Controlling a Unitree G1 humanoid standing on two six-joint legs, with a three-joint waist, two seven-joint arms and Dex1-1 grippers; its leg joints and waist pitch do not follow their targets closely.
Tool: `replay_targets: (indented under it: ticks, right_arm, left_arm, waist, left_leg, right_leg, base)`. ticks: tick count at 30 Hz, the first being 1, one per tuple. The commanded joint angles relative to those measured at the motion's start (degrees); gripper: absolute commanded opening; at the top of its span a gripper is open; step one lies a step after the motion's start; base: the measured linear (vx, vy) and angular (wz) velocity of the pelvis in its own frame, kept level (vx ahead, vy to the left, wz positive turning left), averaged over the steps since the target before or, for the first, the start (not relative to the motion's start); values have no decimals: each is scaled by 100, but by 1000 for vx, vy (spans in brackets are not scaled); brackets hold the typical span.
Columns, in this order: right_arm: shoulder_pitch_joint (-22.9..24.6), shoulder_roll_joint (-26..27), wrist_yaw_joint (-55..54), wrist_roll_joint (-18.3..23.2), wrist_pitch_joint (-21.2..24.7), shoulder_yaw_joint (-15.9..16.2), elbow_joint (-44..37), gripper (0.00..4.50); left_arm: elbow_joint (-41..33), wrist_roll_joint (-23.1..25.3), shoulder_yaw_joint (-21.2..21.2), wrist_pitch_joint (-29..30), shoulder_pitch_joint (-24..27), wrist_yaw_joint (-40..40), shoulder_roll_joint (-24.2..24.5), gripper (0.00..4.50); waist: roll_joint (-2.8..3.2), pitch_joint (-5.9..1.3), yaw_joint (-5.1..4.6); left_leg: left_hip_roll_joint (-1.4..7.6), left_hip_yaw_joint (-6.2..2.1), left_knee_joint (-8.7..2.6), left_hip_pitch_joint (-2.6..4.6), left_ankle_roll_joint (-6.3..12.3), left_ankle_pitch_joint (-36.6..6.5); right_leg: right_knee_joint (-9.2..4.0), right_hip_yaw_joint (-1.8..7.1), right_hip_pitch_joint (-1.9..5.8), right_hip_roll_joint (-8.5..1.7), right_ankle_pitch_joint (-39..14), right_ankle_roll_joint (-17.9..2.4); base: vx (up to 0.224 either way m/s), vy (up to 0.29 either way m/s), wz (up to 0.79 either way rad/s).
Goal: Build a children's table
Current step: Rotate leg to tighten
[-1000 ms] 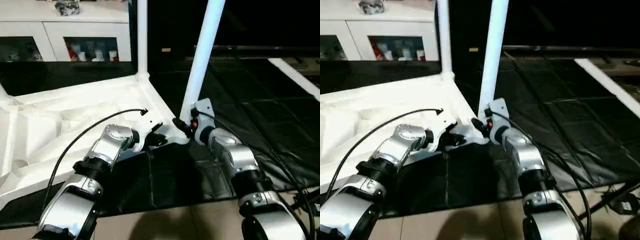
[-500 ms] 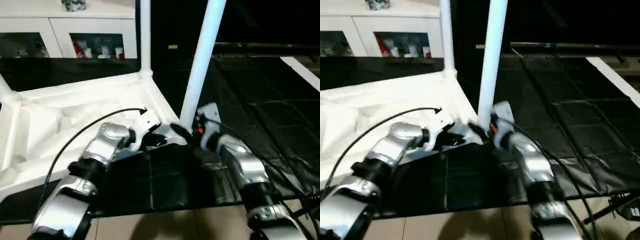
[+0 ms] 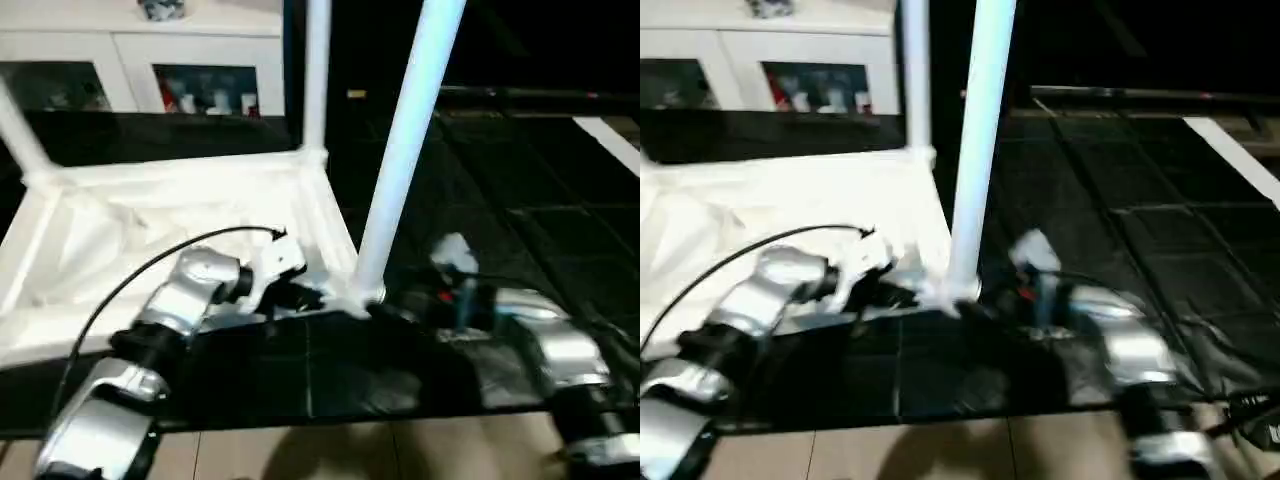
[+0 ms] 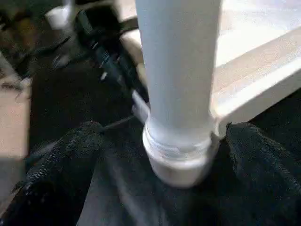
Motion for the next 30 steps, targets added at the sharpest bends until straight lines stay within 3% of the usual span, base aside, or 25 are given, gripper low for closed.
replay_targets:
  ticks: [1,7,13,15,17,18,24,27,30]
  right_arm:
    - [-1,-122,421,132,-21,104,-162,446]
    - [-116,-268,921,128,-86,335,-114,446]
    - [-493,7,991,-79,-407,570,386,429]
    - [-635,122,956,-133,-467,621,592,408]
    - [-724,181,1004,-129,-479,662,718,408]
    - [-727,182,1009,-128,-479,665,720,387]
    - [-888,280,1461,-64,-354,869,905,342]
    - [-962,319,1631,-54,-285,926,1032,326]
    - [-1000,335,1677,-50,-273,954,1096,293]
  left_arm:
    - [-102,100,-262,-177,45,-381,40,0]
    - [-190,109,-467,-391,44,-766,132,0]
    - [-343,131,-724,-622,83,-1120,135,0]
    - [-398,129,-760,-637,102,-1174,132,0]
    - [-467,120,-794,-636,126,-1213,131,0]
    - [-469,119,-795,-636,127,-1213,131,0]
    - [-525,113,-852,-683,161,-1228,162,0]
    - [-569,114,-861,-686,188,-1234,187,0]
    - [-583,132,-865,-695,209,-1205,191,0]
  waist:
    - [-44,-343,32]
    - [-47,-363,108]
    - [-34,-369,164]
    - [-3,-384,201]
    - [3,-386,204]
    - [-15,-387,196]
    - [-57,-386,200]
    - [-50,-380,200]
    - [-41,-387,206]
  left_leg:
    - [436,-131,-334,-58,623,-260]
    - [462,-138,-329,-44,611,-99]
    - [458,-126,-330,-25,520,-101]
    - [490,-116,-334,33,476,-88]
    - [514,-121,-337,34,459,-85]
    - [513,-125,-338,10,463,-66]
    - [470,-119,-320,-43,521,-76]
    - [470,-120,-321,-53,491,-100]
    - [497,-131,-322,-38,489,-11]
  right_leg:
    - [-433,489,371,-625,-1336,-607]
    - [-384,489,350,-629,-1101,-701]
    - [-383,495,340,-636,-1155,-727]
    - [-341,513,300,-638,-889,-869]
    - [-304,518,300,-637,-686,-994]
    - [-280,518,322,-641,-601,-1028]
    - [-298,515,362,-654,-724,-915]
    - [-338,508,356,-649,-1031,-801]
    - [-309,513,337,-648,-917,-828]
  base:
    - [0,0,0]
    - [0,0,0]
    - [0,0,0]
    - [0,0,0]
    - [0,0,0]
    - [0,0,0]
    - [0,0,0]
    - [0,0,0]
    - [0,0,0]
